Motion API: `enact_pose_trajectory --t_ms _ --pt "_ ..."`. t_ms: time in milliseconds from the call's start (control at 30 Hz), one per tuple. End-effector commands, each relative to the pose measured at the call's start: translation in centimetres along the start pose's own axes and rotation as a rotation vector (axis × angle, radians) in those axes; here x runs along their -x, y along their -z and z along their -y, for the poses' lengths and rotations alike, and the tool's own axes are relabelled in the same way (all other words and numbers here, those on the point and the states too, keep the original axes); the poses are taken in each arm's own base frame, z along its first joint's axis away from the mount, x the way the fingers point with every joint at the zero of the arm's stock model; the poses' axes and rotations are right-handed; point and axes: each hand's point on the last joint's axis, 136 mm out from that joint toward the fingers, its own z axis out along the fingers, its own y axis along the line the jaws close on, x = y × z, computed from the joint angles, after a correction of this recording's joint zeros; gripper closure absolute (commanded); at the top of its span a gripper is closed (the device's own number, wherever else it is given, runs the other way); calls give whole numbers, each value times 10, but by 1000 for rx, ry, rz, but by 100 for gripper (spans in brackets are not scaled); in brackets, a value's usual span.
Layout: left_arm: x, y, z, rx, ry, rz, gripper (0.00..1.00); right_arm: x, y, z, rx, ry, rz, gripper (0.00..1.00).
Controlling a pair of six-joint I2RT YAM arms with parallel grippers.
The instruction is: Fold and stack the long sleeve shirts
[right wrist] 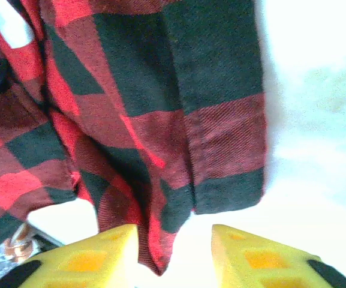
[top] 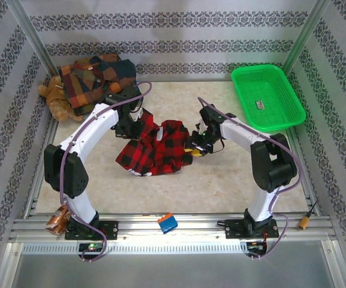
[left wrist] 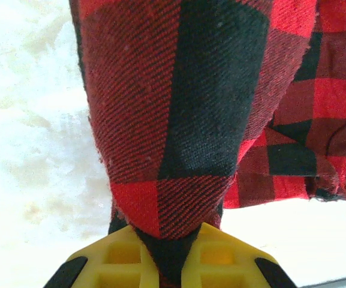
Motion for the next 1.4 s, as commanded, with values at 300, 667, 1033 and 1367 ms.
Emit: enact_pose_trajectory --t_ms 300,667,1033,1367 --pt "7 -5 34 -13 33 -17 100 -9 -47 35 -75 43 -91 82" --pt "15 -31 96 -160 91 -39 100 -12 -62 37 -40 39 -129 89" --pt "24 -56 129 -306 186 -56 100 -23 -68 46 -37 41 -166 90" --pt "40 -87 167 -487 296 -62 85 -26 -64 48 -22 19 -160 83"
